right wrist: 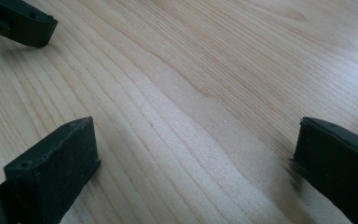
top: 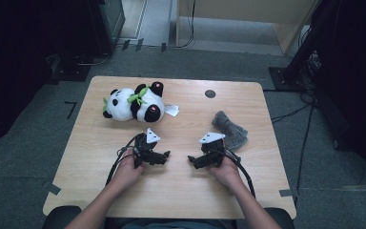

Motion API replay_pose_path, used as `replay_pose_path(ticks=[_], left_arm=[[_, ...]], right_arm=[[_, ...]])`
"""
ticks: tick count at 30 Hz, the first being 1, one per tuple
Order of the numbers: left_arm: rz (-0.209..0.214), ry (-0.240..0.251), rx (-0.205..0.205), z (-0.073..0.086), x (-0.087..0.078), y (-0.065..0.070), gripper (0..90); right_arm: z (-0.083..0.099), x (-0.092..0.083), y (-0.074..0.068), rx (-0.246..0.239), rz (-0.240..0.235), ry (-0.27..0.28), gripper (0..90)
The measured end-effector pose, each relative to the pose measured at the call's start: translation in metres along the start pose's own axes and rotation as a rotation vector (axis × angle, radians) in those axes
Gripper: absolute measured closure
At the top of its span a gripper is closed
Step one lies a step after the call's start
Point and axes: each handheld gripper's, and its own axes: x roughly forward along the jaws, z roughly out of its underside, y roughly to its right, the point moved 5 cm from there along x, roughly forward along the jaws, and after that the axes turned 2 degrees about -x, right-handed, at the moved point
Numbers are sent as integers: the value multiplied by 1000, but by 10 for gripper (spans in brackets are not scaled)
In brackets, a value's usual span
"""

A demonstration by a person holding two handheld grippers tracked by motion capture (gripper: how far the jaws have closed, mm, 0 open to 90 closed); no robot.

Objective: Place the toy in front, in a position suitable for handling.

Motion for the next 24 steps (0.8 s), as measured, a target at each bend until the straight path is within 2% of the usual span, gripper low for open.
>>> replay_pose_path(ticks=[18,24], left_arm=[[-1,0,-1,0,0,0,87],[11,0,12,0,0,1,90]], right_arm=[[-2,2,-1,18,18,-1,0],[-2,2,-1,22,21,1,0]])
